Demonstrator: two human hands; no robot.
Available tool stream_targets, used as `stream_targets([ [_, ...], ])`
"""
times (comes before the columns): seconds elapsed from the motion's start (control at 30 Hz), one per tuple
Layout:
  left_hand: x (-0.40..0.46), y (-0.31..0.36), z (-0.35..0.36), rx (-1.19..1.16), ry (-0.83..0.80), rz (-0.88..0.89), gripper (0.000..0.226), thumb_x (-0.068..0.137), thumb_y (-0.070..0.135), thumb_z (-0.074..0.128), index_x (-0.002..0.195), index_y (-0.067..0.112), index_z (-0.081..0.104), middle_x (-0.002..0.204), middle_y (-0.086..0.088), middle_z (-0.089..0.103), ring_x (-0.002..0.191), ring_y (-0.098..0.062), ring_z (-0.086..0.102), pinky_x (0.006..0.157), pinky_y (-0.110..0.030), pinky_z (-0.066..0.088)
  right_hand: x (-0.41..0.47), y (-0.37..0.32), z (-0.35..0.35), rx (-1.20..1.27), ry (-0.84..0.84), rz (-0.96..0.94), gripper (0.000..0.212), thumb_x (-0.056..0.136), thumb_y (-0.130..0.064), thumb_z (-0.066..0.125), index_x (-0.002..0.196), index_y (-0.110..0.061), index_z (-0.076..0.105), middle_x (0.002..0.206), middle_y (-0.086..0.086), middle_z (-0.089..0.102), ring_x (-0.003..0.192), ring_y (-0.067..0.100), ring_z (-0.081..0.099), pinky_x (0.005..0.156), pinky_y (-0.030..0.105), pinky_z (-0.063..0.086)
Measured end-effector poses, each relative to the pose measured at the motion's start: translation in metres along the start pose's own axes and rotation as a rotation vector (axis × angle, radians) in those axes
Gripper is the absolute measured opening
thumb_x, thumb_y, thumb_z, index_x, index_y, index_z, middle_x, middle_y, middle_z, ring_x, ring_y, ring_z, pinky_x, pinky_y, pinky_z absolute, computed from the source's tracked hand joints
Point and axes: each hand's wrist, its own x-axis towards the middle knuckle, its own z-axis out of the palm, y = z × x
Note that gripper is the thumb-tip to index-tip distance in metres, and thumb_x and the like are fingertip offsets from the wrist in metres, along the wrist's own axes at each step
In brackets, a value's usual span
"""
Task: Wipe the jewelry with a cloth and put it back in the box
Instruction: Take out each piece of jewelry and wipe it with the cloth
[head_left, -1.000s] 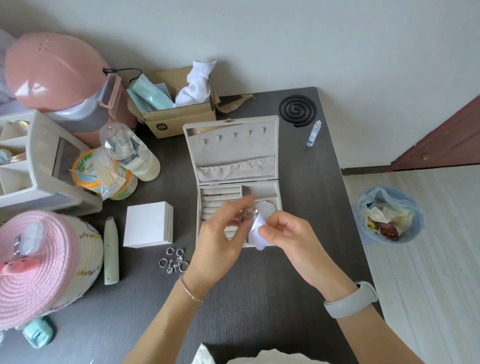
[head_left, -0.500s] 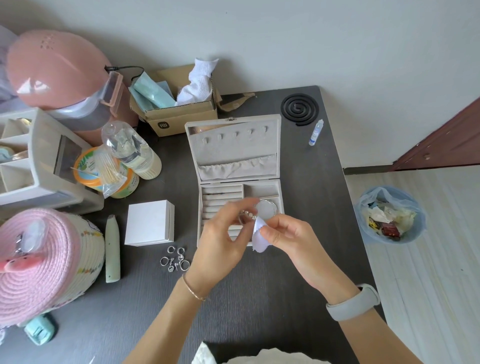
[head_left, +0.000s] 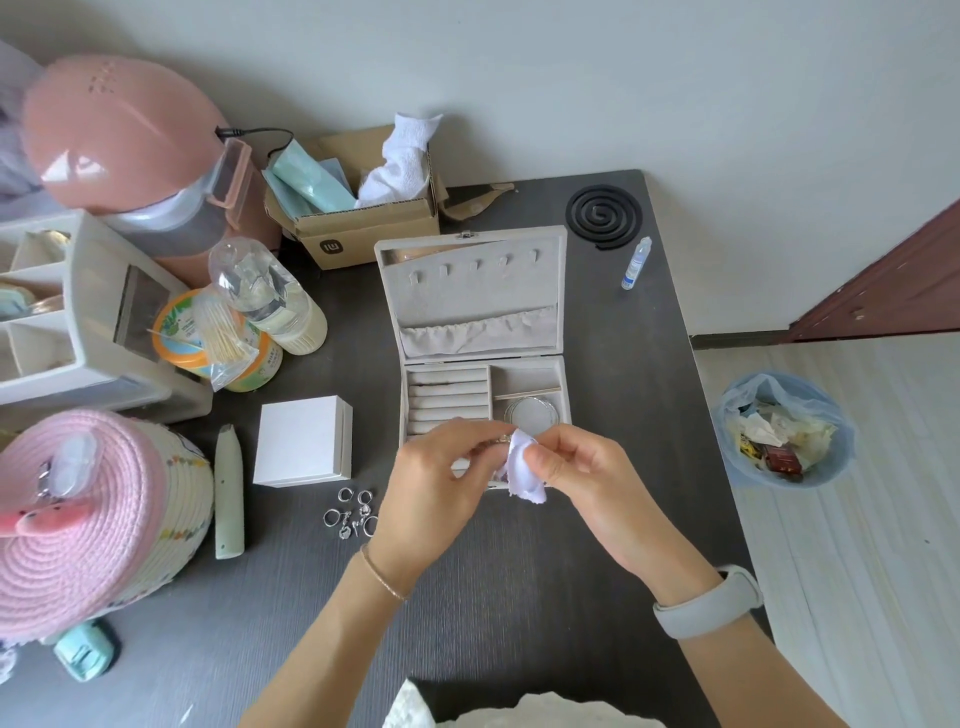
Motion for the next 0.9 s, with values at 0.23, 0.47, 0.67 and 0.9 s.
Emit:
stream_targets([
  [0.23, 0.005, 0.011, 0.001, -0.589, 0.397, -0.638, 0.021, 0.094, 0.010, 0.045, 0.076, 0.009, 0.055, 0.057, 0.004, 0.061, 0.049, -0.013, 0.058, 0.051, -0.025, 0.050, -0.004, 0.001, 0.010, -0.022, -0.100, 0.030, 0.016, 0.088, -0.012, 0.056, 0.074, -0.018, 0.061, 0.065, -0.015, 0.061, 0.071, 0.001, 0.056, 0.074, 0.013, 0.043],
  [0.47, -0.008, -0.001, -0.013, -0.685, -0.170, -0.655, 0.020, 0.078, 0.022, 0.067, 0.092, 0.009, 0.062, 0.059, 0.000, 0.061, 0.058, -0.016, 0.057, 0.065, -0.028, 0.051, -0.003, 0.007, 0.006, -0.103, -0.008, 0.054, 0.017, 0.087, -0.011, 0.058, 0.070, -0.014, 0.059, 0.057, -0.015, 0.056, 0.058, -0.003, 0.048, 0.061, 0.007, 0.037],
  [0.67, -0.012, 0.002, -0.011, -0.532, -0.023, -0.540, 0.013, 0.089, 0.011, 0.050, 0.078, 0.008, 0.057, 0.058, 0.001, 0.062, 0.041, -0.016, 0.053, 0.060, -0.036, 0.047, -0.006, 0.008, 0.007, -0.142, -0.038, 0.087, 0.012, 0.085, -0.011, 0.060, 0.073, -0.011, 0.059, 0.062, -0.010, 0.055, 0.057, -0.002, 0.048, 0.060, 0.008, 0.038],
  [0.9, -0.011, 0.004, -0.007, -1.093, 0.171, -0.680, 0.019, 0.091, 0.015, 0.040, 0.079, 0.005, 0.052, 0.067, -0.002, 0.064, 0.064, -0.016, 0.065, 0.061, -0.026, 0.056, -0.007, 0.007, 0.012, -0.036, -0.029, 0.092, 0.014, 0.087, -0.007, 0.056, 0.074, -0.012, 0.059, 0.050, -0.017, 0.055, 0.051, -0.001, 0.046, 0.055, 0.007, 0.036],
])
